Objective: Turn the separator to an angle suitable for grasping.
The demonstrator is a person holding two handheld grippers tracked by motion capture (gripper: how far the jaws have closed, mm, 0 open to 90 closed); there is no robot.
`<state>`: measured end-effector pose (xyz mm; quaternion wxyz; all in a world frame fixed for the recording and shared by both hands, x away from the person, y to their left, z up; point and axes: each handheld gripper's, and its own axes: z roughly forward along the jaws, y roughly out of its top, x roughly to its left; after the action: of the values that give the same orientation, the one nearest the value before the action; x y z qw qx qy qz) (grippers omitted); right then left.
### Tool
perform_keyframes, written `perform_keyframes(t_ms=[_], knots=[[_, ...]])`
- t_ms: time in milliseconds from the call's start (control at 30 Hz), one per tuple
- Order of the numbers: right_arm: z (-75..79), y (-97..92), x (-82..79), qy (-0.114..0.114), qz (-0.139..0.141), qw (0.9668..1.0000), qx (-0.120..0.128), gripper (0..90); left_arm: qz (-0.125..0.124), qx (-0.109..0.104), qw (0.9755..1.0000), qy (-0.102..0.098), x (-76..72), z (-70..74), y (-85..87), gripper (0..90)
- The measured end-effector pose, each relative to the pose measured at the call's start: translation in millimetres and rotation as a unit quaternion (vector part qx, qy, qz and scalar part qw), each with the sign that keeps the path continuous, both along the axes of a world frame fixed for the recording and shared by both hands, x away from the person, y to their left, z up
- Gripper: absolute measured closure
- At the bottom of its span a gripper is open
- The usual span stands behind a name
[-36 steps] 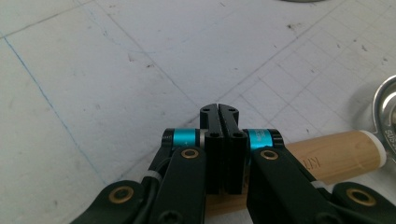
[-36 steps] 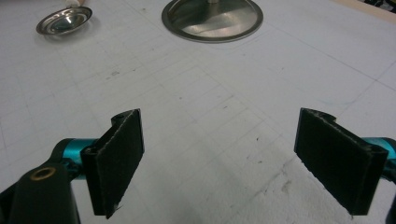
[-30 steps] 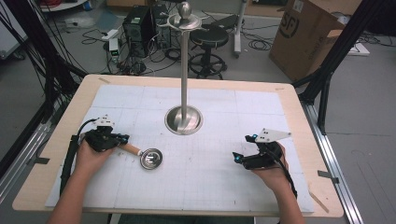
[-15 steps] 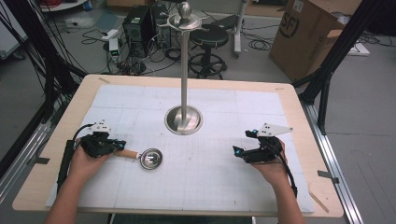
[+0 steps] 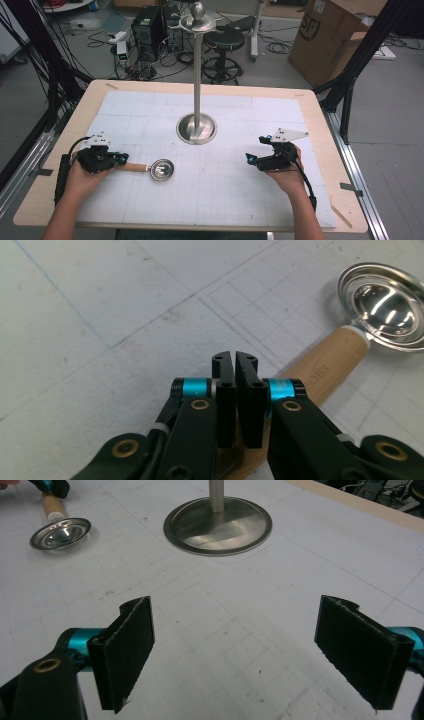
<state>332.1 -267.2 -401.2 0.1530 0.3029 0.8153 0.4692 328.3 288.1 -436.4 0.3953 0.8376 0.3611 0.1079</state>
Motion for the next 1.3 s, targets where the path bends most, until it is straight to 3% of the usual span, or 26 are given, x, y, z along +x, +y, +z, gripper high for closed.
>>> perform_keyframes(t_ms=[67, 133, 233, 367, 567, 867, 1067, 1300], knots=[[0.1, -0.4, 0.1, 0.0, 0.0, 1.0, 0.002, 14.8, -0.007, -0.003, 1.0, -0.005, -1.2, 2.6, -1.1, 83.2], [0.7, -1.4, -0.6, 0.001, -0.002, 1.0, 0.003, 14.8, -0.021, -0.017, 0.9996, -0.013, -3.4, 6.3, -1.2, 74.2], [0.2, -1.1, -0.8, 0.002, -0.002, 1.0, 0.001, 14.8, -0.047, -0.034, 0.9979, -0.029, -6.5, 13.2, -1.2, 66.3], [0.2, -1.0, -1.2, 0.001, -0.001, 1.0, 0.0, 14.8, -0.08, -0.04, 0.9951, -0.043, -9.5, 21.2, -5.8, 57.5], [0.5, -2.8, -2.6, 0.0, -0.002, 1.0, -0.001, 14.8, -0.103, -0.025, 0.9934, -0.043, -9.7, 23.3, -14.8, 48.3], [-0.2, -5.2, -4.0, 0.001, -0.004, 1.0, -0.002, 14.8, -0.108, -0.01, 0.9933, -0.04, -7.7, 23.3, -19.7, 37.7], [-1.5, -7.5, -5.5, 0.003, -0.007, 1.0, -0.004, 14.8, -0.129, 0.033, 0.9907, -0.029, -6.4, 21.5, -34.1, 35.9], [-2.6, -10.2, -7.2, 0.004, -0.011, 0.9999, -0.004, 14.8, -0.145, 0.064, 0.9874, -0.012, -2.7, 14.6, -41.4, 36.0]])
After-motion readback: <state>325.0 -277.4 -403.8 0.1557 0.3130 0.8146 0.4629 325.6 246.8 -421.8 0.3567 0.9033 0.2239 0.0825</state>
